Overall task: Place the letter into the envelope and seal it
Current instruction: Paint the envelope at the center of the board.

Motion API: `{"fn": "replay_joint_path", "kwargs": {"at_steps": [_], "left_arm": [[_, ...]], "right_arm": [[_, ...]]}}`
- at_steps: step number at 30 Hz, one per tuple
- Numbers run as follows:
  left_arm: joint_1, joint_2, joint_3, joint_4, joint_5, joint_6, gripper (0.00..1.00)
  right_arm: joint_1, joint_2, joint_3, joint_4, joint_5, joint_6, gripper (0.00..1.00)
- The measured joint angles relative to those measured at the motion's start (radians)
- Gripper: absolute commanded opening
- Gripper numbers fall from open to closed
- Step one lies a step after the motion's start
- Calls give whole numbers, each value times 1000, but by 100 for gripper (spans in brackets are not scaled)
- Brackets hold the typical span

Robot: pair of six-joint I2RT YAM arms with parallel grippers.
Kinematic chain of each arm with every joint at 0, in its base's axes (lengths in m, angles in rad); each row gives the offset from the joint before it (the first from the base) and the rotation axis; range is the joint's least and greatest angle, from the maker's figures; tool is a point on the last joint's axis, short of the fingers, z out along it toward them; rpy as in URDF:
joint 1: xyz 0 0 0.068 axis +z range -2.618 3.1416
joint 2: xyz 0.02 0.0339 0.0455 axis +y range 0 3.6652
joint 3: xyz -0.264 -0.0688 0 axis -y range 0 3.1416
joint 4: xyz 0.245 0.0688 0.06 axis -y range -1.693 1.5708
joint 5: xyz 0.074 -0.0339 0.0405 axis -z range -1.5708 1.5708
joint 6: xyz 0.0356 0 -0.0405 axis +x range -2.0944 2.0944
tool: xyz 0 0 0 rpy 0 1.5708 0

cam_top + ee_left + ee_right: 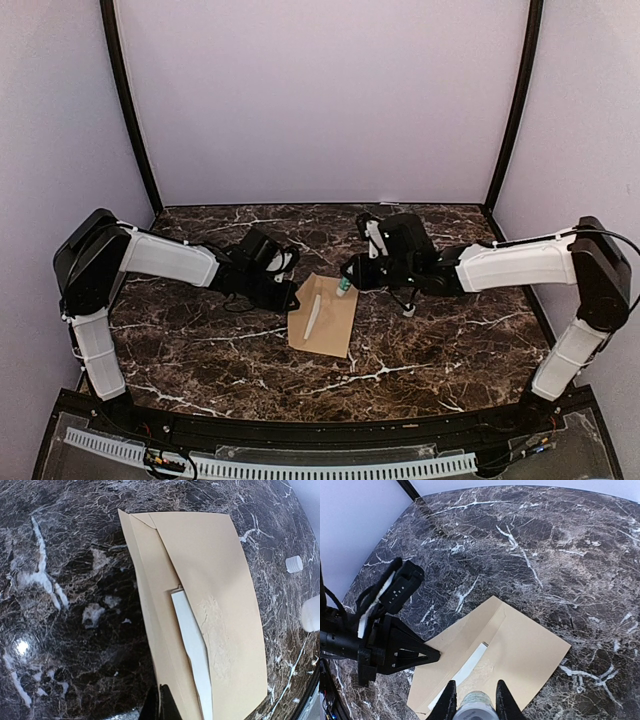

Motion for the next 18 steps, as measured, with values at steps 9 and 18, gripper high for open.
{"fn": "replay_joint_path", "kwargs": {"at_steps": [9,18], "left_arm": [[0,0,0,0,0,4,0],[0,0,0,7,-1,6,0]], "right_arm": [[-13,163,53,50,-76,-12,0],[-25,191,95,76,-94,-7,0]]}}
